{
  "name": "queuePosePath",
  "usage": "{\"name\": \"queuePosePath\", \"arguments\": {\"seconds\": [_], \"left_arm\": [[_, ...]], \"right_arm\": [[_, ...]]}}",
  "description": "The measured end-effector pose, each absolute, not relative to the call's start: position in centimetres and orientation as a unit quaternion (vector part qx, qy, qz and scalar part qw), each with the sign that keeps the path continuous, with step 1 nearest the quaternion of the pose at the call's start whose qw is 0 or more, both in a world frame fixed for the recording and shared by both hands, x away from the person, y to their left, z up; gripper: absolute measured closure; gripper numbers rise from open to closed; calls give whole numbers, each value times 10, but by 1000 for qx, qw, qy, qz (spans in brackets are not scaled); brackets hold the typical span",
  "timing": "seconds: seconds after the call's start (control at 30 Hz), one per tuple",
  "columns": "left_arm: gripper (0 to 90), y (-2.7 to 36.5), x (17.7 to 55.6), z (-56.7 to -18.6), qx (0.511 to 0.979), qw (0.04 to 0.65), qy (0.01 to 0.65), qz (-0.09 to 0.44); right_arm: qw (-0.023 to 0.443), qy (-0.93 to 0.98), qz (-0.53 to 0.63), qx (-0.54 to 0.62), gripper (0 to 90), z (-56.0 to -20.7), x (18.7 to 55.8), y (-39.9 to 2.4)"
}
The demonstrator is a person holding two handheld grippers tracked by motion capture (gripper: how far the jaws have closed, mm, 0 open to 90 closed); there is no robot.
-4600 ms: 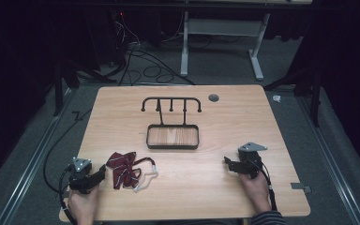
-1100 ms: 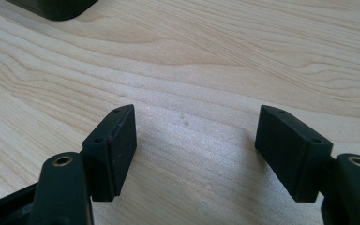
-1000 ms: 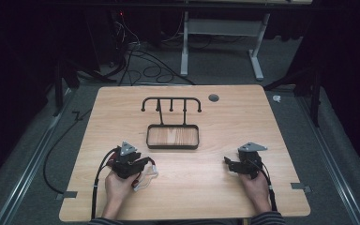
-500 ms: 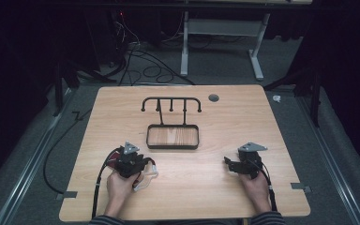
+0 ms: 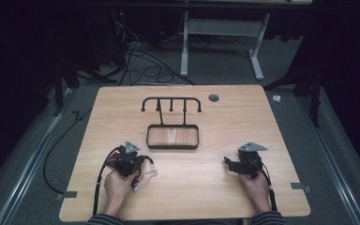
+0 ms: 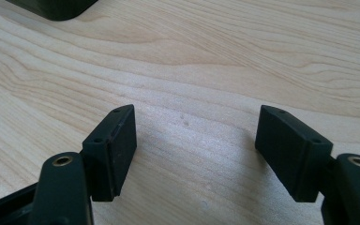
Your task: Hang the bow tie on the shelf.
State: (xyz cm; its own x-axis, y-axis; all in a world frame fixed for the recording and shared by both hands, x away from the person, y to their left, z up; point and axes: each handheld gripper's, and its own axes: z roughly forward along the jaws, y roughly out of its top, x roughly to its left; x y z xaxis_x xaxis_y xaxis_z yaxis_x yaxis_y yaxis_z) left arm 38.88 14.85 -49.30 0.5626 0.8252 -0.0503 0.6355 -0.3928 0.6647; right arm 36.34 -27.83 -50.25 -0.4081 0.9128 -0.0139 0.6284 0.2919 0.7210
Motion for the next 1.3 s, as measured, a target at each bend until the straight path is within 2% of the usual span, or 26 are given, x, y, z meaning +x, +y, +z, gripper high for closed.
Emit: {"name": "queuePosePath", "arguments": {"seconds": [0.2, 0.6, 1.3], "left_arm": [[896, 152, 389, -492, 823, 324, 444, 143], [897, 170, 373, -466, 796, 386, 444, 142], [897, 177, 357, -425, 774, 443, 422, 165]], "right_arm": [[219, 774, 325, 498, 307, -502, 363, -278], [218, 774, 325, 498, 307, -502, 363, -278], [218, 773, 325, 498, 307, -502, 363, -278]]}}
